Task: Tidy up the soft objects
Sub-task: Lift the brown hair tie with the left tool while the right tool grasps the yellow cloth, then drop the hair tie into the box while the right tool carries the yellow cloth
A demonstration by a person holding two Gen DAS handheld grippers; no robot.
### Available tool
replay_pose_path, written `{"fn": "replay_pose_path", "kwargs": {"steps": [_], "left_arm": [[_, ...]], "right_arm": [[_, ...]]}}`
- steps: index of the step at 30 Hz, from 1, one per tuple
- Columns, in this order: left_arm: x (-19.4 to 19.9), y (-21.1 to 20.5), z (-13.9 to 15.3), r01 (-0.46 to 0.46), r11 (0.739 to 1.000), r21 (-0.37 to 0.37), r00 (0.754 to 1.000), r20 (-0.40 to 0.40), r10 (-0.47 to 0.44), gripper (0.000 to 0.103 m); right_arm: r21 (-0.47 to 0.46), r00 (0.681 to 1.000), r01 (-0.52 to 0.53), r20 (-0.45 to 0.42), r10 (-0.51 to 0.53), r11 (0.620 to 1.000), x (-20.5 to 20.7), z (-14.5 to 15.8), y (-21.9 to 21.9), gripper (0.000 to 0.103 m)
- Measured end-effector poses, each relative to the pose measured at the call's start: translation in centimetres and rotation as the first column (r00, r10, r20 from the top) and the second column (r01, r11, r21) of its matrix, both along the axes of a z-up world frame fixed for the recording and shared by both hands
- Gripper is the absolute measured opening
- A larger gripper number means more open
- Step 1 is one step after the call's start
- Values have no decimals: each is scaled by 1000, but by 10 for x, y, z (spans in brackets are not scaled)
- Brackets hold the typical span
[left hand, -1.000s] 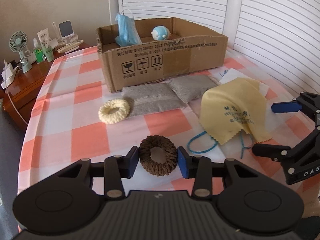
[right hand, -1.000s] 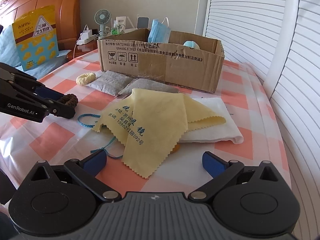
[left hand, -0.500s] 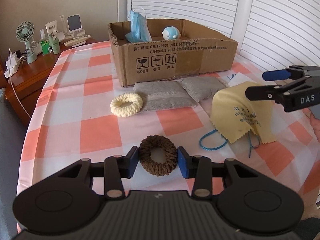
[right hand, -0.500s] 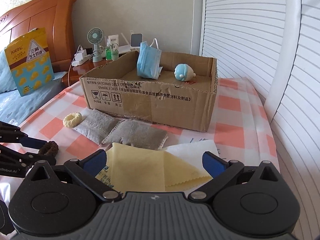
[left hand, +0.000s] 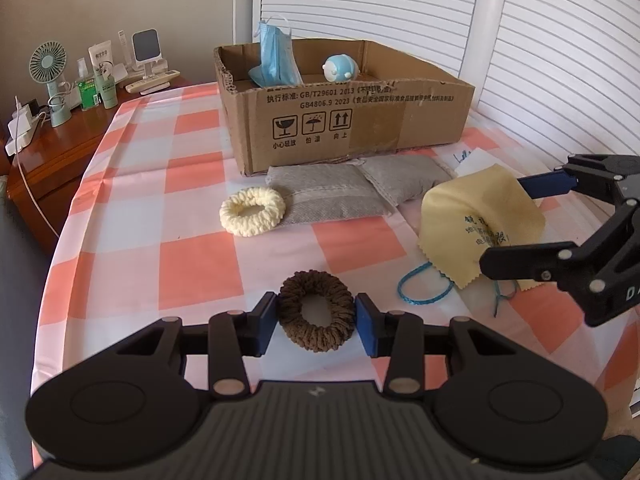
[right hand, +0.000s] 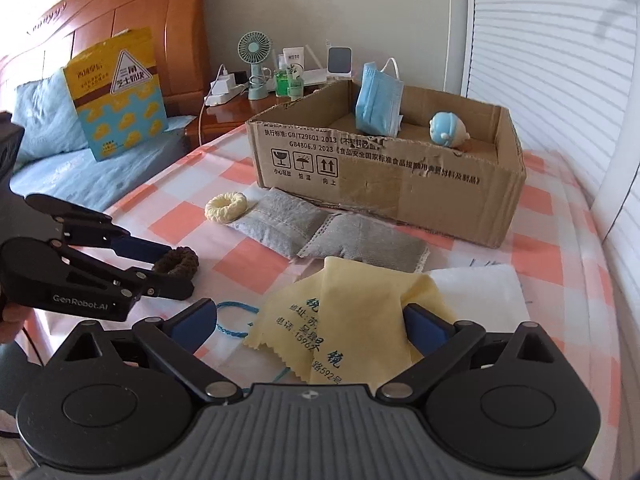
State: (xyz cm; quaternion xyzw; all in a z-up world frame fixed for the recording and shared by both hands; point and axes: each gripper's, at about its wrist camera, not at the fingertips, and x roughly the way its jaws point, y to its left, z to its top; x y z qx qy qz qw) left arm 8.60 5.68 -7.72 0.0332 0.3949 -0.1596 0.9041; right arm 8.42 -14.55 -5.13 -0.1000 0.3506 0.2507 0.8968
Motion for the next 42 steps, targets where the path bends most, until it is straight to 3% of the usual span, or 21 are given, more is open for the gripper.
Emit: {"fn": "replay_pose_path", "kwargs": {"steps": [5, 12, 15, 23, 28, 34, 42], "left_arm": [[1, 0, 0, 0, 1000, -1, 1000, 1, 0, 42], [0, 1, -1, -1, 1000, -5, 1000, 5, 1, 42], [0, 1, -1, -1, 1000, -5, 1000, 4, 1, 42], [2, 0, -1, 0, 1000, -2, 1000, 6, 0, 42], [2, 0, -1, 5, 1000, -1, 1000, 3, -5, 41], [3, 0, 0, 13, 1000, 22, 1000, 6, -13, 40], [1, 2, 13, 39, 999, 26, 999, 23, -40, 39]], "right_arm": [[-34, 998, 48, 49, -46, 998, 10, 4, -12, 101], [122, 986, 133, -115, -120, 984, 35, -7, -44, 101], [94, 995, 80, -64, -74, 992, 22, -5, -27, 101], [-109, 998, -12, 57, 18, 994, 7, -8, 17, 82], [-125, 998, 17, 54, -10, 992, 8, -8, 13, 49], [-94, 997, 50, 59, -45, 994, 5, 4, -2, 21], [-73, 993, 71, 101, -63, 995, 2, 28, -17, 15]]}}
